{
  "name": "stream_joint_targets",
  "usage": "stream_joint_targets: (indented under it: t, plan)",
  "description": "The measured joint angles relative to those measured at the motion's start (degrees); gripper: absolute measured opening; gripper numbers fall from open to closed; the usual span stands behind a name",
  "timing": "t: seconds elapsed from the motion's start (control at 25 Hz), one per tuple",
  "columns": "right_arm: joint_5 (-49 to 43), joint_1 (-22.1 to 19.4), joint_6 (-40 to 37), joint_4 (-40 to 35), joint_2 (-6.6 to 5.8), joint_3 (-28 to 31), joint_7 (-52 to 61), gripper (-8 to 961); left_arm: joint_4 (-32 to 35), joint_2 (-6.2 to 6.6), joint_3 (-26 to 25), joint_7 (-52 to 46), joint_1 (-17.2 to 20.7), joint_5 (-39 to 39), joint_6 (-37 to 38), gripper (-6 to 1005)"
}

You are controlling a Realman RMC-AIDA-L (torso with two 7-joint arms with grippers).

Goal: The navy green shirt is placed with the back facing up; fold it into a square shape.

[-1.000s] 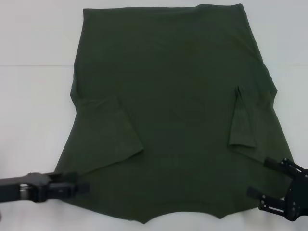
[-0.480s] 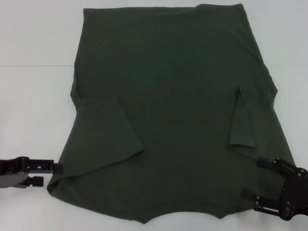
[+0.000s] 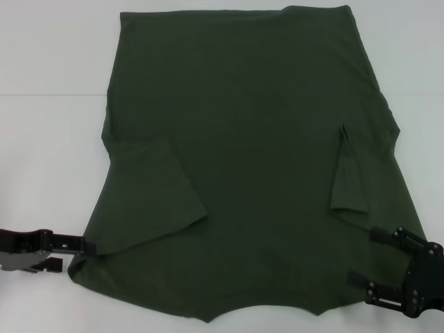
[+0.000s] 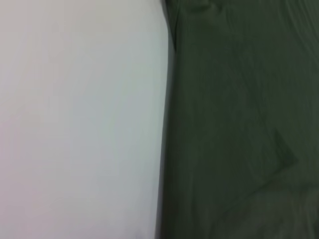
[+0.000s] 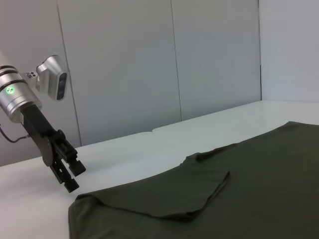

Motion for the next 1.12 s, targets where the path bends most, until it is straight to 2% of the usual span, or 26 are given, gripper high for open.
stream_joint_targets:
  t: [0.72,1.12]
  plan:
    - [0.01,0.08,0.24,0.22,-0.04,-0.03,0.18,946,-2.1,-0.38,1.47,0.78,-0.18,0.06,-2.8,904]
    - [0.01,0.09,0.6,0.3,0.04,-0.12,0.18,946,-2.26,-1.42,2.13,1.02,-0.84,0.06,-3.25,904]
